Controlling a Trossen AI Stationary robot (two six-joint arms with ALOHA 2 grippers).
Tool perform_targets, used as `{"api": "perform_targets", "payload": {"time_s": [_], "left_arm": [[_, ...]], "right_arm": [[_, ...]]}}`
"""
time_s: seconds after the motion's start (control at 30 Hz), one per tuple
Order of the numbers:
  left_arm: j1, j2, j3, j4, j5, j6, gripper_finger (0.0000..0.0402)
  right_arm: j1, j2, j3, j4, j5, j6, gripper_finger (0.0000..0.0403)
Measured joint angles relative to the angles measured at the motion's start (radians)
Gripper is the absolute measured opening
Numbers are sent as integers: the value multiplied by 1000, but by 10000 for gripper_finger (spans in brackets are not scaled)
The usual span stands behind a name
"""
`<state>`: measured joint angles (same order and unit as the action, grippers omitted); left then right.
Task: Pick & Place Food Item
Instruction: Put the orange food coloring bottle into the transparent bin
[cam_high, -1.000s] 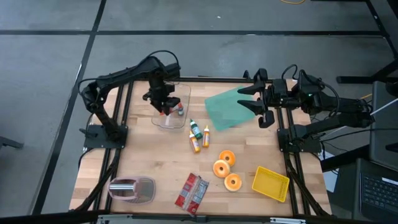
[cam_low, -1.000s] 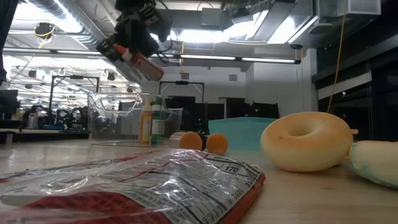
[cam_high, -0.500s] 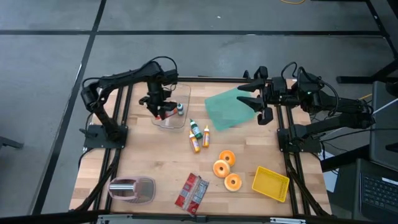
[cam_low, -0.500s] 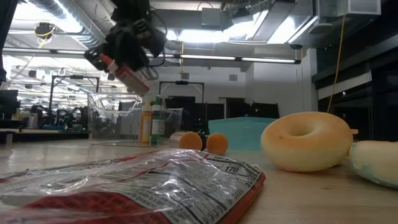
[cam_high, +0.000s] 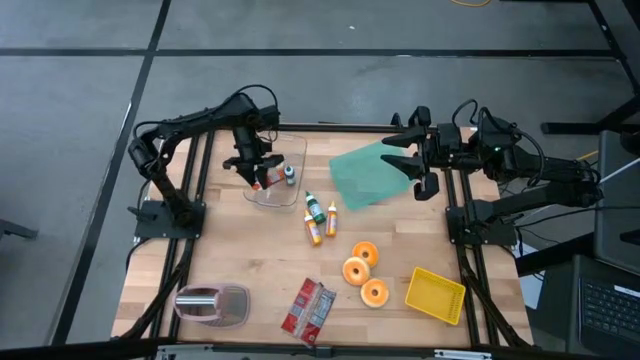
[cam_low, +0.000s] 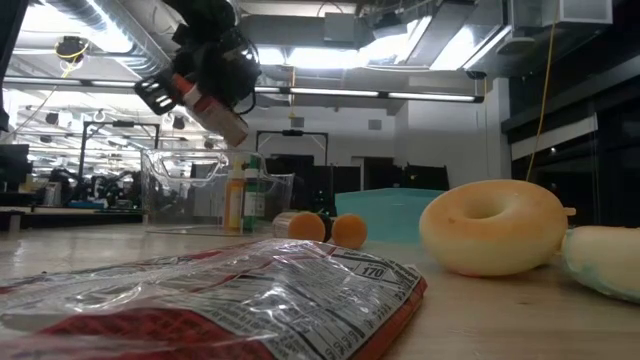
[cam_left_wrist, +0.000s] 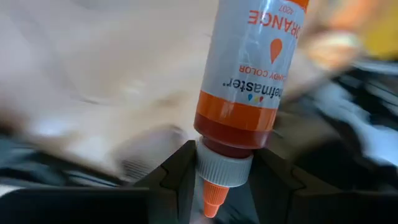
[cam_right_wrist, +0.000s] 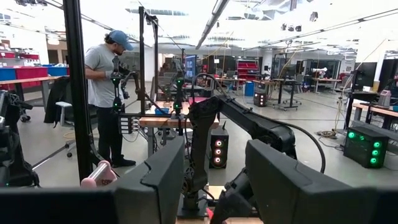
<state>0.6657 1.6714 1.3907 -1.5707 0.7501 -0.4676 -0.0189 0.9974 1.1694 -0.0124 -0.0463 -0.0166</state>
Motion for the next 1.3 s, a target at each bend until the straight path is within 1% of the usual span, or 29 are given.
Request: {"api": "perform_targets", "payload": {"time_s": [0.07, 0.17, 0.33, 0.43, 0.5, 0.63, 0.73, 0.83, 1.0, 1.07, 1.17, 1.3], "left_arm": [[-4, 0, 0, 0, 78, 1, 114], [-12, 0, 0, 0, 74, 5, 114], [-32, 0, 0, 0, 7, 33, 114], [-56, -1, 0, 0, -83, 59, 114], [-68, -9, 3, -1, -110, 103, 114], [-99, -18, 89, 7, -202, 154, 114], [-119, -26, 209, 83, -333, 153, 114], [-122, -49, 332, 208, -472, 144, 114], [-123, -97, 491, 418, -761, 127, 114], [-133, -118, 527, 493, -884, 153, 114], [-164, -153, 536, 644, -1083, 230, 114], [-235, -172, 535, 837, -1342, 417, 114]], "right_arm": [[0, 0, 0, 0, 0, 0, 168], [0, 0, 0, 0, 0, 0, 168], [0, 0, 0, 0, 1, -1, 168], [0, 0, 0, 0, 1, -2, 168], [0, 0, 0, 0, 1, -1, 168], [0, 0, 0, 0, 1, 1, 168], [0, 0, 0, 0, 2, 1, 168], [0, 0, 0, 0, 5, -3, 168], [0, 0, 0, 5, 11, -4, 168], [0, 0, 0, 5, 25, -4, 168], [0, 0, 0, 5, 46, -13, 168], [0, 0, 0, 6, 65, -18, 168]]}}
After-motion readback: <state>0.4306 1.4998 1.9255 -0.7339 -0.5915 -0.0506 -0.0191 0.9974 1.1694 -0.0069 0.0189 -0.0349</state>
